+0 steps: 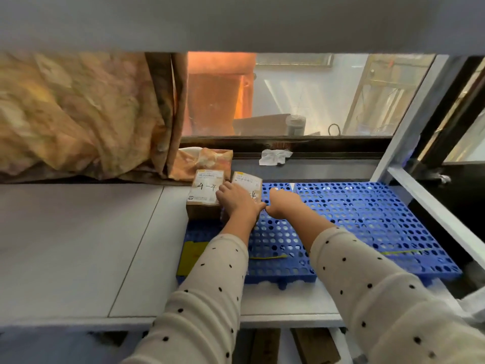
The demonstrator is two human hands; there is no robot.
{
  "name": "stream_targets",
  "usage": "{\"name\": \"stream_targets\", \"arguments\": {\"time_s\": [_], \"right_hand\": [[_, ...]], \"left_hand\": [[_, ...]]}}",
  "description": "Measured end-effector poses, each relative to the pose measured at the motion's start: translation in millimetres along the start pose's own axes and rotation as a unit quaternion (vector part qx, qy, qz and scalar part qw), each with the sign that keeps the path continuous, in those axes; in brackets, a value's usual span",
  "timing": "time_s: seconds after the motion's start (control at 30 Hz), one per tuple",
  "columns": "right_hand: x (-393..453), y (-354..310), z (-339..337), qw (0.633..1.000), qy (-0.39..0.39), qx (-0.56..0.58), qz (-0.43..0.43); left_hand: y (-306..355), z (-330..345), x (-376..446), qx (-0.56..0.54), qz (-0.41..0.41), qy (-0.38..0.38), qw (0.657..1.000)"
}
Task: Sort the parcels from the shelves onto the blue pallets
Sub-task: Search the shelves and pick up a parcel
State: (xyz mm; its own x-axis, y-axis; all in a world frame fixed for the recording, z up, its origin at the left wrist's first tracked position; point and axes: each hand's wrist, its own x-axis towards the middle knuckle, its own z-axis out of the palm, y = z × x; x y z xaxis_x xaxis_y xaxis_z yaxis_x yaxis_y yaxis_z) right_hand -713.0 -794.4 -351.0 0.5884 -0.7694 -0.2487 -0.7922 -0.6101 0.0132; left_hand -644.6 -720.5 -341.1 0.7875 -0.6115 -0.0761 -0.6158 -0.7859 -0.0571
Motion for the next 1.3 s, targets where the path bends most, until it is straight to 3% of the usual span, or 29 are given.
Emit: {"name": "stream_targets", "arguments": {"time_s": [0.13, 0.27, 0.63, 1.0, 1.1, 1.3], "right_hand": [[10.6, -2.3, 1.9, 1.0, -0.011, 0.018, 0.0], [19.0, -4.5, 0.6, 0.999, -0.025, 0.043, 0.003], [22.1, -6.7, 0.9, 0.999, -0.017, 0.049, 0.006], [6.3, 0.5, -2.7, 0.998, -0.02, 0.028, 0.044], [-0.3, -4.0, -9.1, 0.999, 0.005, 0.017, 0.045], [-16.6, -10.0, -30.5, 0.996, 0.083, 0.01, 0.035]], "left_hand": [[0.0, 5.8, 12.8, 0.049, 0.009, 0.032, 0.998], [-1.3, 17.9, 21.3, 0.005, 0.03, 0.053, 0.998], [2.0, 24.1, 33.0, -0.069, -0.01, -0.006, 0.998], [2.0, 19.9, 36.1, -0.049, -0.005, -0.021, 0.999], [-2.5, 14.6, 36.2, -0.033, 0.02, -0.007, 0.999], [-14.5, -7.8, 28.7, -0.013, 0.153, 0.076, 0.985]]}}
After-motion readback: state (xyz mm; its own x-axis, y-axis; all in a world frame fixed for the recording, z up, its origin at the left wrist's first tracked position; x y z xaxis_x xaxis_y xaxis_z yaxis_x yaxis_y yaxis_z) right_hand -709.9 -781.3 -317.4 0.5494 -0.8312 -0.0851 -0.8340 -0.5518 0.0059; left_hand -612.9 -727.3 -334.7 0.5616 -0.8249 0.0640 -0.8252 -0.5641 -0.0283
